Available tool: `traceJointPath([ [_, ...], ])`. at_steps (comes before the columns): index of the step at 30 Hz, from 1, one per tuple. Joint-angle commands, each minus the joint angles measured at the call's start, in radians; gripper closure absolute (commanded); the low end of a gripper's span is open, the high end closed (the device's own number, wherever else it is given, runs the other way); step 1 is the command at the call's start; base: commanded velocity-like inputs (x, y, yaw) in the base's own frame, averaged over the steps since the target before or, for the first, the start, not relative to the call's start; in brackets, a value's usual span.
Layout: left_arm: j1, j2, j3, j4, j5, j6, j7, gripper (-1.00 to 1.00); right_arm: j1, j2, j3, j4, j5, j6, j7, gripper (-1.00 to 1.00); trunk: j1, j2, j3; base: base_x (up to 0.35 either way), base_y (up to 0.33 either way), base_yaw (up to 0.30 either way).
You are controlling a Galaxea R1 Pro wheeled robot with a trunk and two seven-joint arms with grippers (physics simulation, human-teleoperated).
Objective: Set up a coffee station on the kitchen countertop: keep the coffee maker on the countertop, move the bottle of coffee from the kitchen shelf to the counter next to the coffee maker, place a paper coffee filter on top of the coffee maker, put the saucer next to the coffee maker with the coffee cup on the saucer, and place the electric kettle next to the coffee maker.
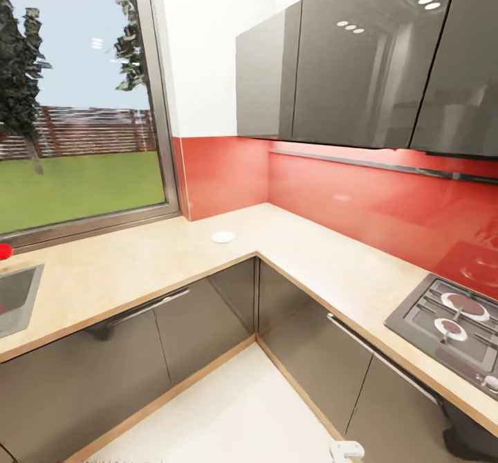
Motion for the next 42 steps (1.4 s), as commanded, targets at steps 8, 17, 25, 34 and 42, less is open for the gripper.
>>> traceJointPath([
  [8, -0.001, 0.0, -0.005, 0.0, 0.009, -0.003, 0.0, -1.0, -0.001, 0.001, 0.008, 0.001, -0.004, 0.003, -0.002, -1.0, 0.0, -0.001, 0.002, 0.0, 0.0, 0.064],
  [17, -0.001, 0.007, -0.011, -0.219, -0.133, -0.117, -0.001, -1.0, -0.001, -0.001, 0.008, 0.001, -0.012, -0.022, -0.002, -1.0, 0.0, -0.001, 0.002, 0.0, 0.0, 0.001],
  [25, -0.001, 0.016, 0.018, -0.41, -0.17, -0.489, 0.028, -1.0, -0.001, -0.001, 0.008, 0.001, -0.014, -0.09, -0.002, -1.0, 0.0, -0.001, 0.002, 0.0, 0.0, 0.0],
  [34, -0.008, -0.002, 0.035, -0.895, 0.113, -0.493, 0.152, -1.0, -0.001, 0.002, 0.008, 0.001, -0.014, -0.121, -0.002, -1.0, 0.0, -0.001, 0.002, 0.0, 0.0, 0.0],
  [42, -0.149, -0.044, 0.034, -1.294, 0.191, 0.074, 0.158, -1.0, -0.001, 0.01, 0.008, 0.001, -0.004, -0.121, -0.002, -1.0, 0.0, -0.001, 0.002, 0.0, 0.0, 0.0],
])
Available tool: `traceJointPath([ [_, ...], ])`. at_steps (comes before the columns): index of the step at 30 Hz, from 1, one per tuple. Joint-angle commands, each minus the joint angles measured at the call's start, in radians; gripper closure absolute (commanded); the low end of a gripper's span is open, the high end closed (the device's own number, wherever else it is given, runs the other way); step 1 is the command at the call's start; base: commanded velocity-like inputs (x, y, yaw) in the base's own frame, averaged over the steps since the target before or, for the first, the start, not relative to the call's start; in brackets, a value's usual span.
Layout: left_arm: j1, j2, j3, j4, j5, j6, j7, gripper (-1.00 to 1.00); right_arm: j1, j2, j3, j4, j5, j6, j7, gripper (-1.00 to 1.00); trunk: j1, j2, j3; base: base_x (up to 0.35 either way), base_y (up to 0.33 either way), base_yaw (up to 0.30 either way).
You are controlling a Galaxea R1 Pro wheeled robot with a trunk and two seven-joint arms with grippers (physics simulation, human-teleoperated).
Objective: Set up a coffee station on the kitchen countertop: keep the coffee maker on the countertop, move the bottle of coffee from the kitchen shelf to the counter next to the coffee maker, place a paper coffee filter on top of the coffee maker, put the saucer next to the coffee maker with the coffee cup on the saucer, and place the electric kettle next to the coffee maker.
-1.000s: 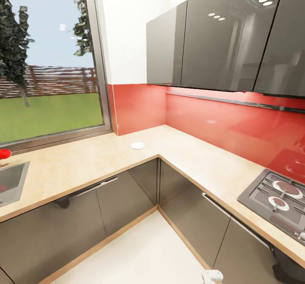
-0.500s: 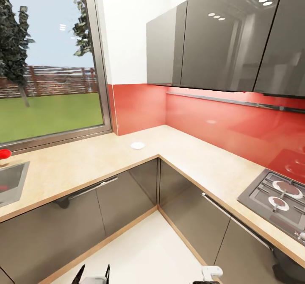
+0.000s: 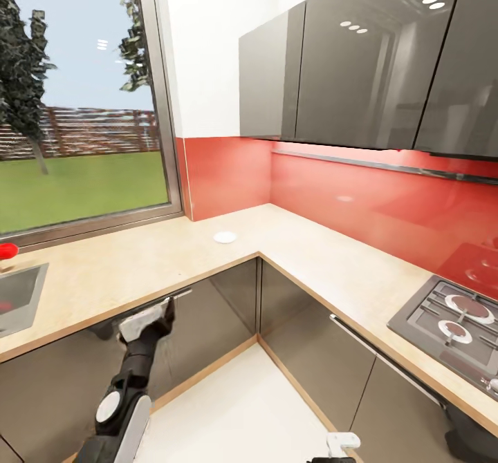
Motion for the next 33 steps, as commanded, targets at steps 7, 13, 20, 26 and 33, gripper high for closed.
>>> traceJointPath([
  [7, -0.41, -0.002, -0.002, -0.075, 0.012, 0.747, -0.001, -1.0, -0.001, 0.002, 0.01, -0.003, -0.007, -0.045, 0.001, -1.0, 0.0, -0.001, -0.001, 0.0, 0.0, 0.0],
  [13, -0.604, 0.022, -0.006, 0.157, 0.012, 1.042, -0.008, -1.0, -0.001, 0.001, 0.011, -0.183, -0.006, -0.174, 0.001, -1.0, 0.0, -0.001, -0.001, 0.0, 0.0, 0.0],
  [20, -0.622, 0.048, -0.008, 0.398, 0.012, 0.966, -0.151, -1.0, -0.002, 0.001, 0.01, -0.486, -0.007, -0.163, 0.0, -1.0, 0.0, -0.001, -0.001, 0.0, 0.0, 0.0],
  [26, -0.622, 0.049, -0.002, 0.5, 0.013, 0.828, -0.262, -1.0, -0.006, 0.002, 0.009, -0.905, -0.009, 0.194, -0.003, -1.0, 0.0, -0.001, -0.001, 0.0, 0.0, 0.0],
  [33, -0.623, 0.05, 0.001, 0.498, 0.016, 0.822, -0.281, -1.0, -0.017, 0.002, 0.007, -1.228, -0.021, 0.603, -0.007, -1.0, 0.0, -0.001, -0.001, 0.0, 0.0, 0.0],
])
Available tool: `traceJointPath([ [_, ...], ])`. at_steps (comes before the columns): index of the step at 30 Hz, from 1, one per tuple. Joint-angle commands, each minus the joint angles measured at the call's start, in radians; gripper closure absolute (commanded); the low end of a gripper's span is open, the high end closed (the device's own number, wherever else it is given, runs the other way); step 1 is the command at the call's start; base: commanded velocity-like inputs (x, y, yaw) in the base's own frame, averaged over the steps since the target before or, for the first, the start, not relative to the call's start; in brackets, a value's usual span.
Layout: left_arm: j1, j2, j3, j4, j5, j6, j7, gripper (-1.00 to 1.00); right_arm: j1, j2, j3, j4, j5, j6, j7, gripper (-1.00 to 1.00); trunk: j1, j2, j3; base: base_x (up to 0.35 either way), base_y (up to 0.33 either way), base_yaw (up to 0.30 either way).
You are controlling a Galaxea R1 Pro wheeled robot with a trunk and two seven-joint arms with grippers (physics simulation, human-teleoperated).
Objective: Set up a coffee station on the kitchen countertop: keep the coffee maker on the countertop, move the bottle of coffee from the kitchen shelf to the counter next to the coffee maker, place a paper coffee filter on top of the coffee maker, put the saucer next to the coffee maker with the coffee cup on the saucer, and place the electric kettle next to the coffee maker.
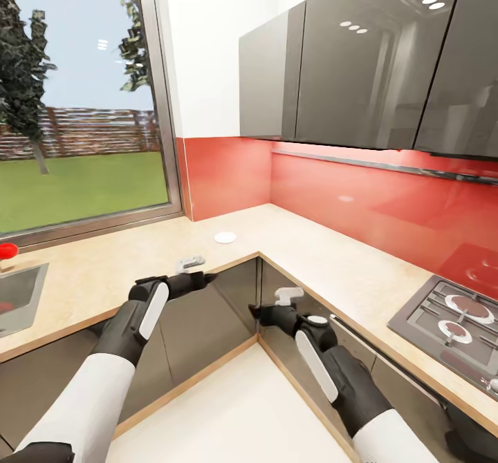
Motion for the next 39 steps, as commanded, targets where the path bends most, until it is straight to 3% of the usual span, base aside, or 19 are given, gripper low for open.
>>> traceJointPath([
  [1, 0.0, 0.0, 0.001, -0.001, -0.001, 0.004, -0.025, -1.0, -0.002, 0.0, 0.0, -0.035, -0.005, 0.063, -0.002, -1.0, 0.0, -0.001, -0.001, 0.0, 0.0, 0.0],
  [4, 0.0, 0.009, 0.002, -0.001, -0.003, 0.006, -0.131, -1.0, -0.068, 0.001, -0.001, -0.094, -0.02, 0.203, -0.002, -1.0, 0.0, -0.001, -0.001, 0.0, 0.0, 0.0],
  [6, 0.0, 0.048, 0.002, -0.001, -0.002, 0.008, -0.226, -1.0, -0.165, 0.0, -0.005, -0.1, -0.068, 0.252, -0.004, -1.0, 0.0, -0.001, -0.001, 0.0, 0.0, 0.0],
  [8, -0.001, 0.077, 0.003, -0.001, 0.001, 0.009, -0.275, -1.0, -0.213, 0.0, -0.008, -0.084, -0.116, 0.268, -0.006, -1.0, 0.0, -0.001, -0.001, 0.0, 0.0, 0.0],
  [11, 0.0, 0.131, 0.028, 0.0, 0.038, 0.009, -0.372, -1.0, -0.333, 0.0, -0.02, 0.015, -0.23, 0.34, -0.008, -1.0, 0.0, -0.001, -0.001, 0.0, 0.0, 0.0],
  [13, 0.0, 0.142, 0.05, 0.002, 0.051, 0.009, -0.392, -1.0, -0.377, 0.0, -0.052, 0.102, -0.252, 0.368, -0.008, -1.0, 0.0, -0.001, -0.001, 0.0, 0.0, 0.0],
  [14, 0.0, 0.145, 0.059, 0.003, 0.055, 0.007, -0.398, -1.0, -0.395, 0.0, -0.093, 0.16, -0.261, 0.379, -0.007, -1.0, 0.0, -0.001, -0.001, 0.0, 0.0, 0.0],
  [16, 0.003, 0.148, 0.066, 0.004, 0.056, 0.004, -0.402, -1.0, -0.404, -0.002, -0.143, 0.189, -0.266, 0.384, -0.007, -1.0, 0.0, -0.001, -0.001, 0.0, 0.0, 0.0],
  [19, 0.007, 0.148, 0.068, 0.003, 0.055, 0.003, -0.403, -1.0, -0.407, -0.002, -0.161, 0.2, -0.268, 0.385, -0.001, -1.0, 0.0, -0.001, -0.001, 0.0, 0.0, 0.0],
  [24, 0.009, 0.149, 0.069, 0.004, 0.054, 0.003, -0.403, -1.0, -0.402, -0.003, -0.165, 0.205, -0.268, 0.383, 0.003, -1.0, 0.0, -0.001, -0.001, 0.113, 0.0, 0.0],
  [39, 0.009, 0.148, 0.069, 0.002, 0.054, 0.008, -0.405, -1.0, -0.394, -0.002, -0.166, 0.206, -0.268, 0.382, 0.002, -1.0, 0.0, -0.001, -0.001, 0.335, -0.03, 0.0],
])
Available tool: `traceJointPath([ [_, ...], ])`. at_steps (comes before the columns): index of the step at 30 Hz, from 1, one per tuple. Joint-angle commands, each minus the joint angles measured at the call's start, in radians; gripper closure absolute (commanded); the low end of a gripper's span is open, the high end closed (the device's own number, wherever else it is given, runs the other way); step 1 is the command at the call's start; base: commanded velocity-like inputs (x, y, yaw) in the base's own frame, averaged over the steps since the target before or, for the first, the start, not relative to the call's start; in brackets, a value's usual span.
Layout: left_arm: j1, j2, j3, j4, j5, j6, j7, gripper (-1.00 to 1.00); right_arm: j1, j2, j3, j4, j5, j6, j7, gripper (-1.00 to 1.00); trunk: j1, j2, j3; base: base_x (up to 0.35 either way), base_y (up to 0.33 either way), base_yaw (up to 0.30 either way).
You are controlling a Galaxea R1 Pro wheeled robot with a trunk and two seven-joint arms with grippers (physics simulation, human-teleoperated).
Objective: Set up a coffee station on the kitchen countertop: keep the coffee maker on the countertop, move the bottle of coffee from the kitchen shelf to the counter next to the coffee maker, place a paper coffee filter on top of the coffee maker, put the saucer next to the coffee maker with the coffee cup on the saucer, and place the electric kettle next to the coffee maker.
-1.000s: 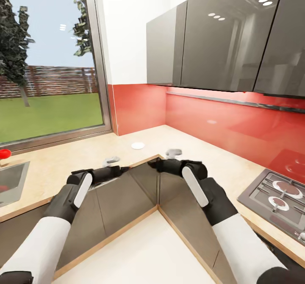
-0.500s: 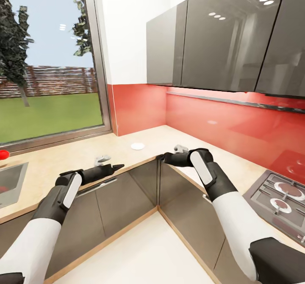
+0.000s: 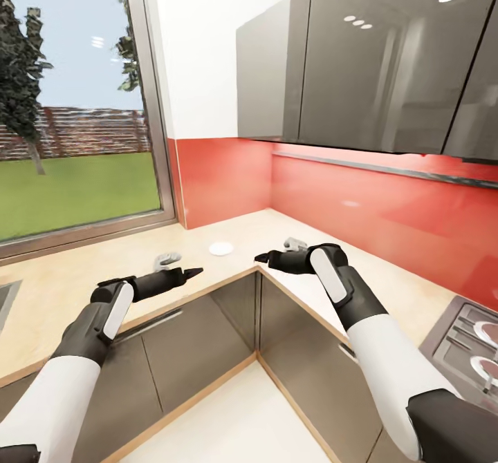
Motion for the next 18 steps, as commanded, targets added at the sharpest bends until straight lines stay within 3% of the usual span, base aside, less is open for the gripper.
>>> traceJointPath([
  [1, 0.0, -0.001, 0.0, 0.0, 0.003, 0.006, -0.002, -1.0, 0.0, 0.0, 0.0, 0.0, -0.002, 0.004, -0.002, -1.0, 0.001, -0.001, 0.0, 0.319, -0.087, 0.0],
  [4, 0.0, -0.004, 0.0, 0.0, 0.002, 0.006, -0.002, -1.0, 0.001, -0.001, 0.0, 0.0, -0.002, 0.005, -0.002, -1.0, 0.001, -0.001, -0.001, 0.315, -0.066, 0.08],
  [18, 0.0, -0.007, -0.003, 0.0, 0.002, 0.004, -0.002, -1.0, 0.001, -0.001, 0.0, 0.0, -0.002, 0.005, -0.002, -1.0, 0.001, -0.001, -0.007, 0.305, -0.126, 0.282],
])
